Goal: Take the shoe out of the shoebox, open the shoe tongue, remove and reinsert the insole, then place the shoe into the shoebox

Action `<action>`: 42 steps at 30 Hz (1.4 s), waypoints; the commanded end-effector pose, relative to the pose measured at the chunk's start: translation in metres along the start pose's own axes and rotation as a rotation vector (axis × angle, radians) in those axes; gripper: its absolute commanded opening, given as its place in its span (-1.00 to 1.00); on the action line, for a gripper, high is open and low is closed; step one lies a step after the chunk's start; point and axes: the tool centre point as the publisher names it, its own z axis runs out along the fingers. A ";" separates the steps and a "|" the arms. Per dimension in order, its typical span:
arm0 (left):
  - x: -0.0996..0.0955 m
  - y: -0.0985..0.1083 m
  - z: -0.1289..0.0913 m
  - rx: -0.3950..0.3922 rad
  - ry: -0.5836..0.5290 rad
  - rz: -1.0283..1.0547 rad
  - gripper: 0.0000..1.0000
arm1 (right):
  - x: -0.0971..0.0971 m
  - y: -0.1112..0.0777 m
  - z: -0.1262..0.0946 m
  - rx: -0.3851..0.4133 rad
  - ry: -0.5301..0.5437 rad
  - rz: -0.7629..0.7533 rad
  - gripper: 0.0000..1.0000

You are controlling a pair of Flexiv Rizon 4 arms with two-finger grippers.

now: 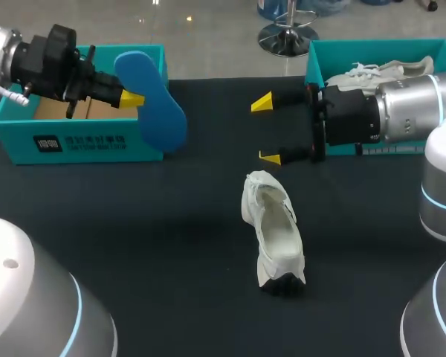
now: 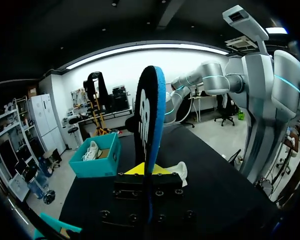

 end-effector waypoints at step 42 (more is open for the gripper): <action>0.035 -0.037 0.013 -0.061 0.017 1.093 -1.00 | 0.000 0.001 0.003 -0.001 -0.001 0.001 1.00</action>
